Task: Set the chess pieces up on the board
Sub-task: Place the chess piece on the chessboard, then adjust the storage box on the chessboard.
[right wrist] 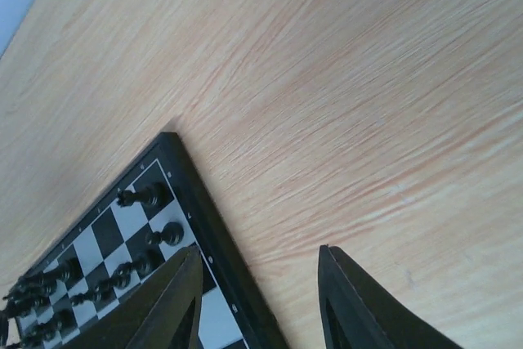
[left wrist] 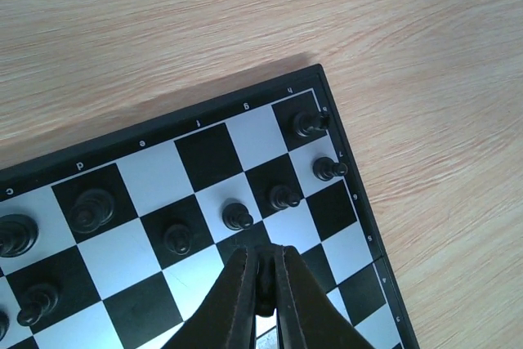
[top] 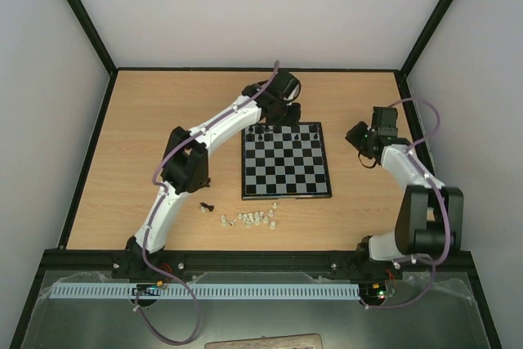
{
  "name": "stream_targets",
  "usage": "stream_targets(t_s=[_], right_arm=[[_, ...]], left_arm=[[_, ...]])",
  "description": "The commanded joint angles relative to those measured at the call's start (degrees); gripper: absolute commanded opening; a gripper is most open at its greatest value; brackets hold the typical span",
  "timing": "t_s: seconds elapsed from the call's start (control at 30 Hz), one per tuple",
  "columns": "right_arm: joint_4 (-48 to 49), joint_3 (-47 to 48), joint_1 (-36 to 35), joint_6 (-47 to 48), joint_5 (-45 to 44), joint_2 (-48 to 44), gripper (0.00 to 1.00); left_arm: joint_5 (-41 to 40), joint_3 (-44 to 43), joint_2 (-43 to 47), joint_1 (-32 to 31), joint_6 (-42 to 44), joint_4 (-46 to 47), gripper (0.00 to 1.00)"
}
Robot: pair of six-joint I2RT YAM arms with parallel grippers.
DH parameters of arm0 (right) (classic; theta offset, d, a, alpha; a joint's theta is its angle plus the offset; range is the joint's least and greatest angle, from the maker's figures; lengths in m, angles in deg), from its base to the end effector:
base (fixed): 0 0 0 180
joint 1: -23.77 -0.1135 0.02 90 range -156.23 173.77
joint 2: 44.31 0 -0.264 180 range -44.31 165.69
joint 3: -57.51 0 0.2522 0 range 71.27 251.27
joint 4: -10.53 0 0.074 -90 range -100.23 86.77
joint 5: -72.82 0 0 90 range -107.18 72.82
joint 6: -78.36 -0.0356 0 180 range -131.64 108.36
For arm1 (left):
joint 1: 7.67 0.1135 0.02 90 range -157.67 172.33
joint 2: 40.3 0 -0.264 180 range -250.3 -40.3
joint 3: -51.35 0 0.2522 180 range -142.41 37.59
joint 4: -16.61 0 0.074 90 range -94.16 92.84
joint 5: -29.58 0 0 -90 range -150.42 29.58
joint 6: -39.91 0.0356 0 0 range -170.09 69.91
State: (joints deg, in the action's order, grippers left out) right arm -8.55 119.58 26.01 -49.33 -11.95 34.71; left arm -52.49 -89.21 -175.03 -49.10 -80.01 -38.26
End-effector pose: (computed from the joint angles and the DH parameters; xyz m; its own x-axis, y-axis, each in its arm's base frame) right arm 0.2994 -0.0085 0.2348 -0.4864 0.6283 -0.6072 0.3319 0.7757 0.5369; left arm 0.3929 -0.3533 0.2442 -0.8515 0.0925 -0.5162 0.3444 0.8410 -0.4173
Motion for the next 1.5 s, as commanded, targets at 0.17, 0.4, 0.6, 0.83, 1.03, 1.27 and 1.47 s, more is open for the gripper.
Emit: stream_targets(t_s=[0.17,0.4,0.6,0.83,1.03,1.27,1.47], right_arm=[[7.06,12.74,1.28,-4.44,14.18,24.36,0.40],[10.16,15.16,1.28,-5.97,13.53,31.07,0.40],[10.19,23.46,1.28,-6.91,14.25,39.29,0.42],[15.36,23.29,0.98,-8.32,21.14,44.54,0.36],[17.11,21.35,-0.95,-8.24,23.40,44.52,0.35],[21.43,14.30,-2.72,-11.08,21.90,40.93,0.35],[25.12,7.76,-2.83,-13.79,22.02,37.53,0.35]], left_arm=[[-0.21,2.83,5.29,0.77,1.02,0.08,0.02],[0.44,7.16,8.14,1.50,0.74,3.14,0.02],[1.11,9.18,9.23,1.96,0.59,4.22,0.02],[1.60,9.96,9.77,2.41,0.47,4.80,0.02],[1.97,10.89,9.95,2.41,0.16,5.34,0.02],[1.74,12.20,10.78,2.41,-0.03,5.97,0.02],[1.92,12.90,10.92,2.41,-0.12,6.55,0.02]])
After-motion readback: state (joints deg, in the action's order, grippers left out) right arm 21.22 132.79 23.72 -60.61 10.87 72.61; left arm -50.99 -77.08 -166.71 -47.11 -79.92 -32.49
